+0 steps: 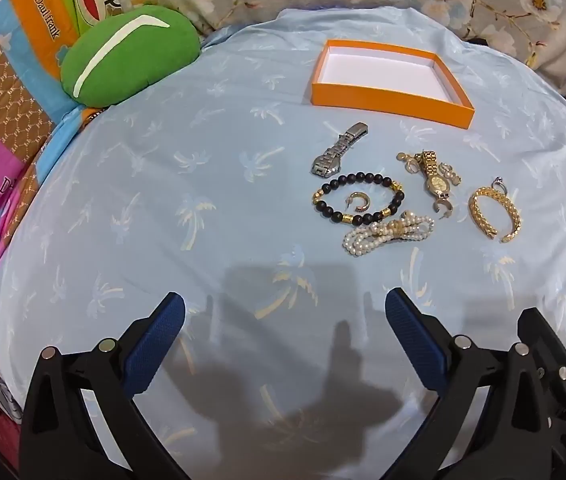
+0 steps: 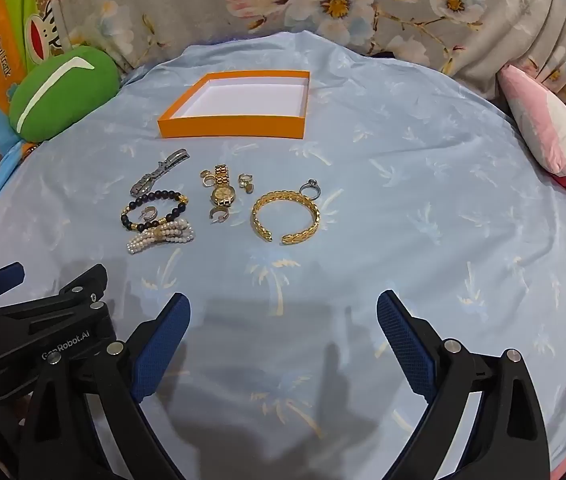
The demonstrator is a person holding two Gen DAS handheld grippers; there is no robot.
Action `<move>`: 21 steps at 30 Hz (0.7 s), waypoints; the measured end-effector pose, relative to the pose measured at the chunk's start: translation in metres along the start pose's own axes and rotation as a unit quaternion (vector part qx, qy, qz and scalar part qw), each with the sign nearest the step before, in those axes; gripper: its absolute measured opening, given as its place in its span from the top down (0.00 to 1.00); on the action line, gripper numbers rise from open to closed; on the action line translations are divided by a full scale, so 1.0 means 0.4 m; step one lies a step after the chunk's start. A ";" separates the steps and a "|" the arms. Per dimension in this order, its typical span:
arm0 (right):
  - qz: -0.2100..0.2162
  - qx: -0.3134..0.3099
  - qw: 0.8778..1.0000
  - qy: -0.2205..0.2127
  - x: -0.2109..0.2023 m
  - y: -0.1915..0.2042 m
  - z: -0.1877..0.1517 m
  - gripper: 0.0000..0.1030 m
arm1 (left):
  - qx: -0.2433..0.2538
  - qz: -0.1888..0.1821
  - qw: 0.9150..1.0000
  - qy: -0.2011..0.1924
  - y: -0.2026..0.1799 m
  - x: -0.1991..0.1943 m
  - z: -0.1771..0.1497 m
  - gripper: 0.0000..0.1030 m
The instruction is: Organize jewelry
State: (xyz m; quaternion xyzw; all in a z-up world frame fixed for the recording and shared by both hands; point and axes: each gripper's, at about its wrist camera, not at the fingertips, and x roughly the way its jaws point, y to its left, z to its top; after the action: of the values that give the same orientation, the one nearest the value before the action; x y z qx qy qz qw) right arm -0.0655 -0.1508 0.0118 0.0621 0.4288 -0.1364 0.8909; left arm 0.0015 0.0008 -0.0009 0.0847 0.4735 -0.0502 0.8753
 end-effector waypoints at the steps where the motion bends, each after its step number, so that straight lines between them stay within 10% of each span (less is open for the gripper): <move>1: 0.000 0.000 1.000 0.000 0.000 0.000 0.000 0.10 | -0.003 -0.004 1.000 0.004 0.003 0.003 0.001 0.05; 21: 0.005 0.001 1.000 -0.002 0.004 0.001 -0.006 0.10 | -0.005 0.009 1.000 -0.014 0.004 -0.008 -0.003 0.05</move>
State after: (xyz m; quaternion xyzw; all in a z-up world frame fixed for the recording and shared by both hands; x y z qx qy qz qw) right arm -0.0661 -0.1500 0.0090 0.0651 0.4267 -0.1330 0.8922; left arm -0.0008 0.0028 0.0012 0.0842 0.4601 -0.0408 0.8829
